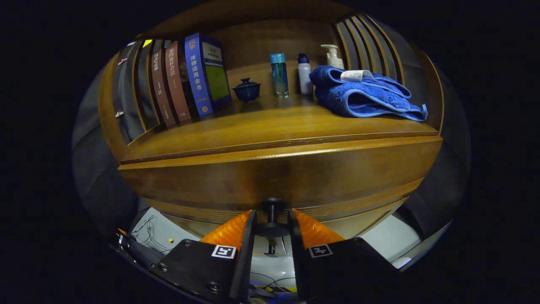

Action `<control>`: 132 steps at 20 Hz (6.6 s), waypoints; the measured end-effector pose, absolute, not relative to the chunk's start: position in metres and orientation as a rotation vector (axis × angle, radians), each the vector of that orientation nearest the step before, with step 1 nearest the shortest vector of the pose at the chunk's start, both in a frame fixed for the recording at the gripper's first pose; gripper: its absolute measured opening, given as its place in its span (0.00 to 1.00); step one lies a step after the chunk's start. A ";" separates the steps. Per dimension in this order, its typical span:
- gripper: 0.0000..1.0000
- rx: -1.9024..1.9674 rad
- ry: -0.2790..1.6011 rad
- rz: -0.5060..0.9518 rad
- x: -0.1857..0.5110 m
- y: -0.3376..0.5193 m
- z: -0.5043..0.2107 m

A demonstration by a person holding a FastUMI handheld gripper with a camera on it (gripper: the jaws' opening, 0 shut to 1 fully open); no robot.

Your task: Pull open the drawer, take out the items inside it, and place them on the countertop above the cabinet.

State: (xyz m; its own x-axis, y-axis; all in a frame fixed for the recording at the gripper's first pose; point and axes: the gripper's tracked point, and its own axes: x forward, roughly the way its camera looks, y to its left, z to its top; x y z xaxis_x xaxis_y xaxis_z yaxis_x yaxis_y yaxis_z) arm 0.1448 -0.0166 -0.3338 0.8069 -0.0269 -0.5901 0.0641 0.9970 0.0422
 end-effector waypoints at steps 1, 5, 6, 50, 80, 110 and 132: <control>0.43 0.054 0.637 -0.046 0.145 -0.018 -0.337; 0.27 0.055 0.645 -0.046 0.144 -0.019 -0.336; 0.27 0.060 0.651 -0.048 0.145 -0.019 -0.337; 1.00 0.028 0.719 -0.093 -0.055 -0.016 -0.257; 0.67 -0.040 1.292 -0.139 0.107 -0.015 -0.367; 0.39 0.034 0.869 -0.061 0.223 -0.017 -0.204; 1.00 -0.009 0.741 -0.065 0.253 -0.017 -0.194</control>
